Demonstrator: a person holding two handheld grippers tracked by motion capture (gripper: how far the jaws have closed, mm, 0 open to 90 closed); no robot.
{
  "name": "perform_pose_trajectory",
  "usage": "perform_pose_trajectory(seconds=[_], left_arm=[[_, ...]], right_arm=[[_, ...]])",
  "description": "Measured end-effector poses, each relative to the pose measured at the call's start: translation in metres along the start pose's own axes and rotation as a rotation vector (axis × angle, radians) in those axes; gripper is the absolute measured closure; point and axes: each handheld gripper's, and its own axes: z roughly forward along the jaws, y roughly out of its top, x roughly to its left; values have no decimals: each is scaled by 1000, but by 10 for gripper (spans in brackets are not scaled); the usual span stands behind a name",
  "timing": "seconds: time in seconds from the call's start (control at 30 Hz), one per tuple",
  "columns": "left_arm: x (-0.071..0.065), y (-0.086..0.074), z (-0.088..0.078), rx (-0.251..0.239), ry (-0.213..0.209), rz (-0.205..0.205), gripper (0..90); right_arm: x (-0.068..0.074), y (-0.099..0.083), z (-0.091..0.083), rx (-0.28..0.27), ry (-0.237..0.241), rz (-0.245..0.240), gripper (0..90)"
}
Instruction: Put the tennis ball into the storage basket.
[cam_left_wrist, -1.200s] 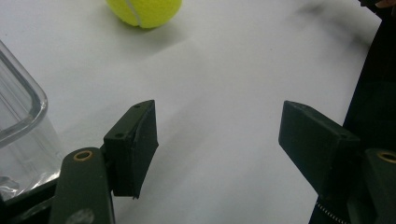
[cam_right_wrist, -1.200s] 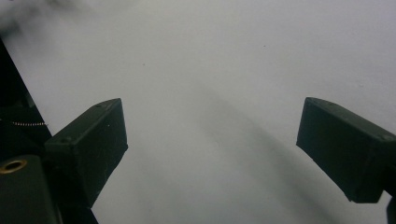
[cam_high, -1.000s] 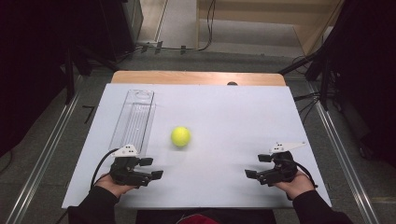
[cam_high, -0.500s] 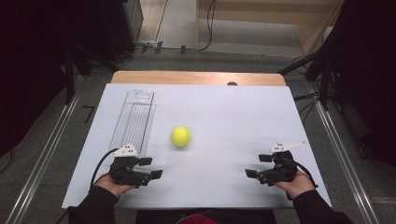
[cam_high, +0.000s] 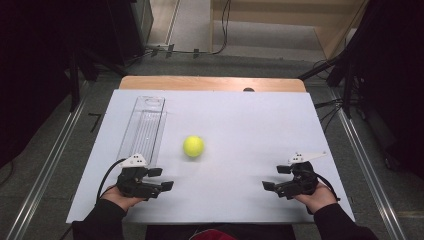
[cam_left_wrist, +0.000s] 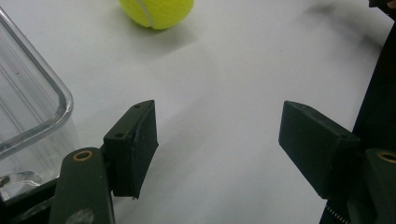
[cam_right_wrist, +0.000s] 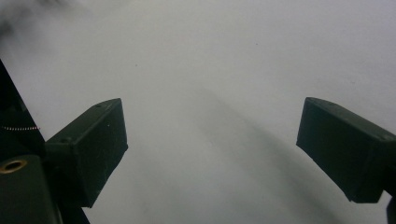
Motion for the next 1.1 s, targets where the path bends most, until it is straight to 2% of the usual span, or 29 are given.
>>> perform_pose_trajectory(seconds=[0.8,0.93,1.1], left_arm=[[2,1,-2,8,2,-10,273],[1,4,-1,19,2,-27,273],[-2,9,-1,20,-3,-26,273]], right_arm=[[0,0,1,13,-14,-18,68],[1,0,2,15,-15,-16,68],[2,0,3,22,-14,-32,68]])
